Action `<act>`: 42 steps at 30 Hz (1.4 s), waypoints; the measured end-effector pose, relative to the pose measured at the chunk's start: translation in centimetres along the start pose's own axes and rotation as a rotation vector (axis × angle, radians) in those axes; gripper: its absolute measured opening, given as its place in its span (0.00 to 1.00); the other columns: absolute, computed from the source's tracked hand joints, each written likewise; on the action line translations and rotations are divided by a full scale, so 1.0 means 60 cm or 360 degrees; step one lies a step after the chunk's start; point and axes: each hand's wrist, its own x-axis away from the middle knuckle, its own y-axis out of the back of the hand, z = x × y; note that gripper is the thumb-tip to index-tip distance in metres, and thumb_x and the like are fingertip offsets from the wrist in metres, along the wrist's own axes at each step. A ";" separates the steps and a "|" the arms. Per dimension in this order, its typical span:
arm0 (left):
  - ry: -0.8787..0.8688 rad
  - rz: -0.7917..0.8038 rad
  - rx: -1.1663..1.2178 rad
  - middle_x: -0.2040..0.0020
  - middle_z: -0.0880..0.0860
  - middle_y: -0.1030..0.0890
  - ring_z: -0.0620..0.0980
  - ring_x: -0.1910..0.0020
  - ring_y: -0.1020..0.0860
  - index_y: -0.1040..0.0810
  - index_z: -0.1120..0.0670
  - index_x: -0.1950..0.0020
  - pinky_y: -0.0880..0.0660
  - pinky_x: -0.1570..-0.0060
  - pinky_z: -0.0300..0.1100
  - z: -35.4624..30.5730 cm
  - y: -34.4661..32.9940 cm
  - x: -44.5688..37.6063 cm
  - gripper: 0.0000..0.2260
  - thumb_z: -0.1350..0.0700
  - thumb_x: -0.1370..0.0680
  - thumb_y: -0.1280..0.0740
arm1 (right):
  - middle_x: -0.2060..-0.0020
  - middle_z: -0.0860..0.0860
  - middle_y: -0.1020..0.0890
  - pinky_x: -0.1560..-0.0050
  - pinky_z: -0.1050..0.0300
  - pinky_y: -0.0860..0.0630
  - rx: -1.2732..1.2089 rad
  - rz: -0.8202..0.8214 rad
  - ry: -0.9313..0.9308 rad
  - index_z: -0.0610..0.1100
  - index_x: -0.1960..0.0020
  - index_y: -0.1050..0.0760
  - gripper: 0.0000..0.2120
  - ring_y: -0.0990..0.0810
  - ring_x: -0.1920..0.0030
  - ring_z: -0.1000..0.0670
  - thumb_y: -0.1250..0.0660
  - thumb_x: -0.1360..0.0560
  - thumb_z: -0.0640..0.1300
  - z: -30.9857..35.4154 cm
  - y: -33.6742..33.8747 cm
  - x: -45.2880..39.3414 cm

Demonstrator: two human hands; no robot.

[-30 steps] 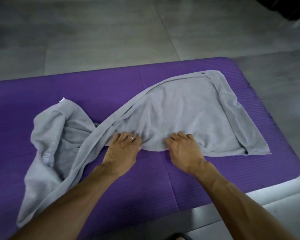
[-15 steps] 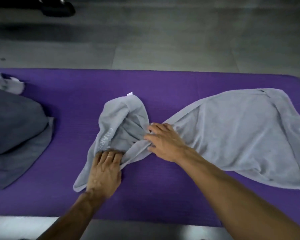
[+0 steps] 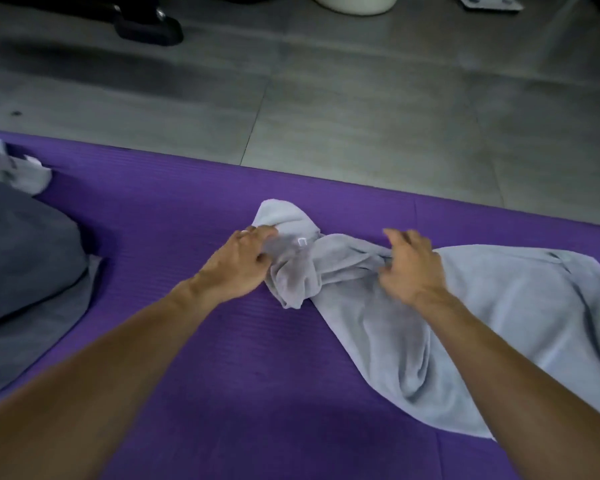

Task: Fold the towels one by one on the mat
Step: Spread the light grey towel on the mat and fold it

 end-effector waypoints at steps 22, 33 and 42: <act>0.0364 -0.0191 0.0542 0.71 0.47 0.27 0.40 0.72 0.30 0.26 0.59 0.64 0.33 0.72 0.35 0.062 0.069 0.006 0.10 0.59 0.25 0.30 | 0.61 0.54 0.16 0.65 0.66 0.25 -0.1624 0.0268 -0.0071 0.47 0.51 0.22 0.12 0.18 0.62 0.56 0.25 0.32 0.43 0.146 0.064 -0.127; 0.1139 -0.0040 0.0780 0.65 0.49 0.19 0.46 0.64 0.21 0.18 0.55 0.57 0.25 0.64 0.39 0.187 0.165 0.233 0.03 0.60 0.28 0.25 | 0.49 0.47 0.21 0.51 0.52 0.26 -0.0591 0.0340 0.0633 0.45 0.45 0.25 0.16 0.23 0.47 0.43 0.28 0.31 0.45 0.413 0.013 -0.156; 0.1439 -0.0932 0.1032 0.65 0.50 0.21 0.50 0.65 0.22 0.25 0.50 0.58 0.25 0.63 0.41 0.199 -0.007 0.303 0.07 0.56 0.20 0.37 | 0.33 0.45 0.31 0.46 0.45 0.25 0.0095 0.0198 0.1564 0.49 0.27 0.35 0.23 0.25 0.40 0.39 0.43 0.21 0.42 0.495 -0.102 -0.096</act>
